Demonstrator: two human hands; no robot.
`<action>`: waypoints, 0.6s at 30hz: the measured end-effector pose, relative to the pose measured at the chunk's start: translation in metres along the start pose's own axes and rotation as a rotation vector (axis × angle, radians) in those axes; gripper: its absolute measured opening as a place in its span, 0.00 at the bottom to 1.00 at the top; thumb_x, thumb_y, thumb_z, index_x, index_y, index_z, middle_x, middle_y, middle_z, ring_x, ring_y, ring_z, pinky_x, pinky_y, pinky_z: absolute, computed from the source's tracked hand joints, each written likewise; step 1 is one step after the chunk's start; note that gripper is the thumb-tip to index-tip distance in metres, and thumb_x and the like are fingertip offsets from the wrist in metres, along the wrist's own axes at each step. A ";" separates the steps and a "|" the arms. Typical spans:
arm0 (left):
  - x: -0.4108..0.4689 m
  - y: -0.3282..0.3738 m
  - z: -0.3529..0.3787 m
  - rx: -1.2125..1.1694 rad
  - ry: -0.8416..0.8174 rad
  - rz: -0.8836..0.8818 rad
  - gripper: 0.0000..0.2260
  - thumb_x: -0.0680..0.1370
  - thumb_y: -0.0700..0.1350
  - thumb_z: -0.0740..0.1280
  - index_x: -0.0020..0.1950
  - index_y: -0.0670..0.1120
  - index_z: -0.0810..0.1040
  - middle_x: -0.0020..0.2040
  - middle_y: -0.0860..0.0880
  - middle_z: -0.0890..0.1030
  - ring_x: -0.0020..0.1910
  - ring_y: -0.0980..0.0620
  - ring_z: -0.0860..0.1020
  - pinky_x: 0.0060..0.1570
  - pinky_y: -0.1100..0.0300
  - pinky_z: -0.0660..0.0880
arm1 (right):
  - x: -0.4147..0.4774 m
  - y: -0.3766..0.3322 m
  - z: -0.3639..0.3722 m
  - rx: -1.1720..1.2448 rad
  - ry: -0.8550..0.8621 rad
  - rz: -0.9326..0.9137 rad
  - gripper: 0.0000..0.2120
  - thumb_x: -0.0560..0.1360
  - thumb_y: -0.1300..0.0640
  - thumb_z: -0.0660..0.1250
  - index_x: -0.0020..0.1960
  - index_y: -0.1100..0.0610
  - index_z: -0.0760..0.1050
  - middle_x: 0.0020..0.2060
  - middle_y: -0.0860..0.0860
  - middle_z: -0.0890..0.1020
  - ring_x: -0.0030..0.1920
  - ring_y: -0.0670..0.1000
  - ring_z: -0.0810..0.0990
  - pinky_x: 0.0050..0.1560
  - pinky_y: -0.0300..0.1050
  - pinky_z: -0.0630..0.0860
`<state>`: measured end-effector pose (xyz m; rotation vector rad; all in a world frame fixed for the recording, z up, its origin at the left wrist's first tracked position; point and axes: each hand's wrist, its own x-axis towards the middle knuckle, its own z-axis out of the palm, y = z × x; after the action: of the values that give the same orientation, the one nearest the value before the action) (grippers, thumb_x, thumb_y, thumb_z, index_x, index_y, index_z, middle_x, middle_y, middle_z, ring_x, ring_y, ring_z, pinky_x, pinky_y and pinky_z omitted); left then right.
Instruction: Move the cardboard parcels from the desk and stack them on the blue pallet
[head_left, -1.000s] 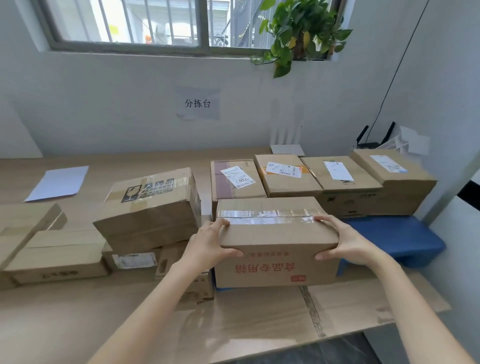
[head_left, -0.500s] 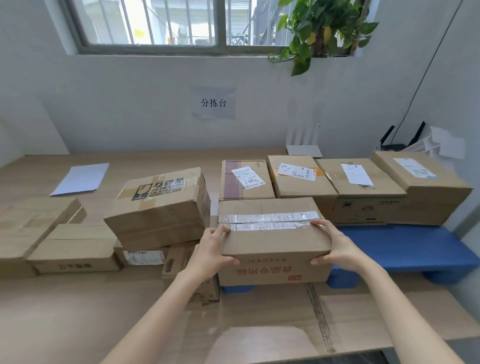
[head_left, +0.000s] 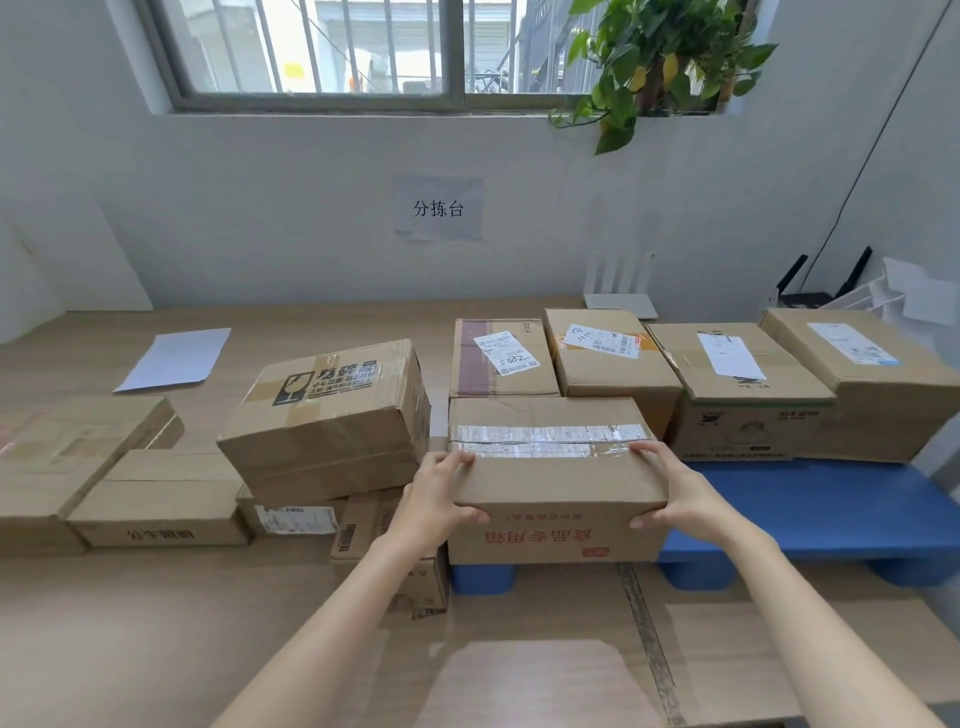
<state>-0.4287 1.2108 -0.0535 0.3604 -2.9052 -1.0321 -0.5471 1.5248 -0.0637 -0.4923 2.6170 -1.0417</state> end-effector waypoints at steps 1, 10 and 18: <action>0.001 0.000 0.000 -0.002 0.003 0.002 0.35 0.66 0.52 0.78 0.69 0.54 0.68 0.68 0.51 0.67 0.65 0.47 0.69 0.59 0.53 0.66 | 0.001 0.000 0.000 -0.007 0.003 -0.001 0.46 0.60 0.61 0.81 0.69 0.40 0.60 0.64 0.48 0.70 0.61 0.53 0.72 0.58 0.54 0.75; 0.007 0.000 0.000 -0.025 0.009 0.006 0.35 0.66 0.50 0.78 0.70 0.54 0.68 0.67 0.51 0.67 0.65 0.47 0.70 0.55 0.57 0.63 | 0.007 0.001 0.003 -0.051 0.029 -0.005 0.47 0.60 0.60 0.81 0.70 0.39 0.59 0.67 0.48 0.69 0.62 0.52 0.70 0.60 0.56 0.74; 0.010 -0.001 -0.001 -0.020 -0.004 0.006 0.34 0.67 0.50 0.78 0.69 0.54 0.68 0.68 0.51 0.66 0.65 0.46 0.70 0.59 0.53 0.65 | 0.007 0.001 0.004 -0.074 0.038 -0.001 0.48 0.61 0.60 0.81 0.70 0.39 0.58 0.69 0.48 0.67 0.64 0.52 0.69 0.61 0.57 0.73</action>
<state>-0.4378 1.2072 -0.0543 0.3488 -2.8950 -1.0611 -0.5523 1.5200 -0.0680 -0.4954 2.6972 -0.9669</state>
